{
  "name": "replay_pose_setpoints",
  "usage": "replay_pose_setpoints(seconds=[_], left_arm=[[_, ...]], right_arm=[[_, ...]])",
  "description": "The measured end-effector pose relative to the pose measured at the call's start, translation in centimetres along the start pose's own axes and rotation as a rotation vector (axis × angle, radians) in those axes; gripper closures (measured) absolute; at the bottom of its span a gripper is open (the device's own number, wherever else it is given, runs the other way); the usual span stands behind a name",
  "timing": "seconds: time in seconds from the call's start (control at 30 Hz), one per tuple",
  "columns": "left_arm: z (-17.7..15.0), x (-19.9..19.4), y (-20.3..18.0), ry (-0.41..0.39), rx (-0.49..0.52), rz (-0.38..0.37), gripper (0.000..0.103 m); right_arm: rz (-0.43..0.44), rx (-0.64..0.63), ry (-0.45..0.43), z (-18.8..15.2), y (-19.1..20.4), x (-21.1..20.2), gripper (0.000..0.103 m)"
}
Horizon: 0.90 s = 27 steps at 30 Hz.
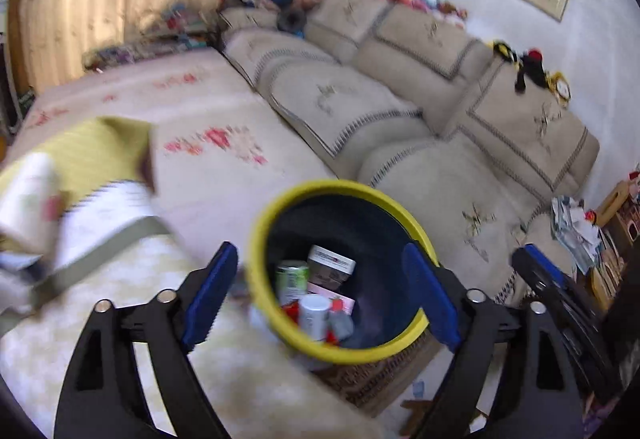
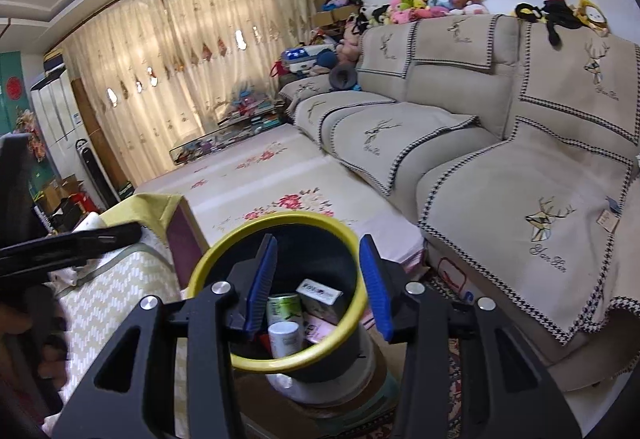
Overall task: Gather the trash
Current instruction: 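Carry the pill bottle with the left gripper into the bin and release, then reach the right gripper to the white paper cup and grasp it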
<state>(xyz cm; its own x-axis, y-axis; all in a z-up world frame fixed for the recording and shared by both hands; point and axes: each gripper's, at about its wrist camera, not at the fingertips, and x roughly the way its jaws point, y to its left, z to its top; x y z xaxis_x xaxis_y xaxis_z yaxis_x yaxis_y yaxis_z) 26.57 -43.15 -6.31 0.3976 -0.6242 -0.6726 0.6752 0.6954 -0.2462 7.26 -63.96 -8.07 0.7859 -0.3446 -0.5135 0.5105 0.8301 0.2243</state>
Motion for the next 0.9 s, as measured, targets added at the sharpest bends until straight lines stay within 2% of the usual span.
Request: replay_pose_setpoints(seconds=[0.2,0.43,0.53,0.6,0.73,0.9], left_arm=[[-3.9,-10.8,7.7,-0.125,-0.050,0.126,0.011],[-10.7,-23.4,18.1,-0.307,-0.168,0.390,0.007],[-13.4,-27.2,22.6,-0.341,-0.233,0.499,0.007],[-15.2,-29.1,25.6,-0.351,-0.287,0.560,0.007],[-17.9,-31.2,30.0,-0.374,-0.368,0.630,0.007],[-18.9,-31.5,32.0,-0.374,-0.413,0.598,0.007]], right_arm=[[0.057,-0.054,0.006,0.1,4.4,1.0,0.061],[0.128,-0.141,0.025,0.0,11.3,2.4,0.059],[0.162,-0.176,0.038,0.0,14.1,2.9,0.058],[0.188,-0.201,0.044,-0.1,16.3,2.9,0.057],[0.249,-0.251,0.068,0.1,20.1,3.3,0.057],[0.341,-0.347,0.114,0.3,25.5,4.4,0.057]])
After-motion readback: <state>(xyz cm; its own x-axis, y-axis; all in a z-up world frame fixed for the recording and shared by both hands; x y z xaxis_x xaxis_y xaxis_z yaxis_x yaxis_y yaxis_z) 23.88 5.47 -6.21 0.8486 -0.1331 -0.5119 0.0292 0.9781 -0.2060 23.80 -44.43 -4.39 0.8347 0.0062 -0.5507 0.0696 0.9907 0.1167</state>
